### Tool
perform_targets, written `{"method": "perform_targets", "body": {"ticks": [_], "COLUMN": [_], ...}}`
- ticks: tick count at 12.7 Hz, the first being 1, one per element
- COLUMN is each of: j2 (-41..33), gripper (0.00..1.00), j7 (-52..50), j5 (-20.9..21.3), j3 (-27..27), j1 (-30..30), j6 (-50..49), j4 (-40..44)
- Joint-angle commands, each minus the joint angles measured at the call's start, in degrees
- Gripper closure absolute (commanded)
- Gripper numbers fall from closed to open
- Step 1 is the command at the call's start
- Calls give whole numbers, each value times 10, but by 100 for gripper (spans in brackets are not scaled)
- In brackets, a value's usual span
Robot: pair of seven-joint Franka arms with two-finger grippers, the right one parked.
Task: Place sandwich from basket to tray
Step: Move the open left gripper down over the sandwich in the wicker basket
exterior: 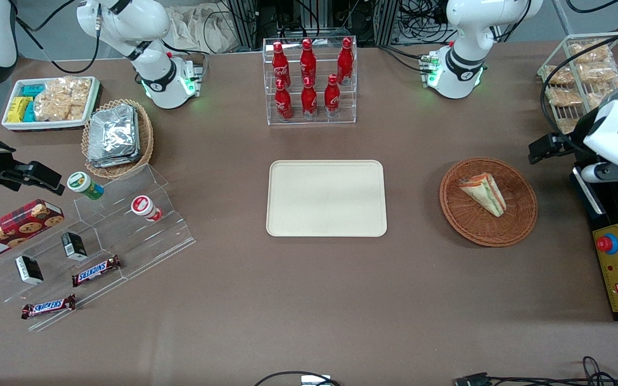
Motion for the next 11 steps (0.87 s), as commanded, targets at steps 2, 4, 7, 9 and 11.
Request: {"method": "perform_targets", "body": {"ticks": [2, 4, 7, 9, 11], "j2": [-54, -62, -66, -67, -63], "gripper": [0, 0, 0, 0, 0], "j7": [-77, -109, -150, -172, -182], "j5": [5, 5, 5, 5, 6], "j3": [2, 2, 2, 2, 2], "j1": [5, 6, 6, 6, 20], "j6": [135, 188, 271, 331, 384], "j4": [-151, -204, -280, -324, -366]}}
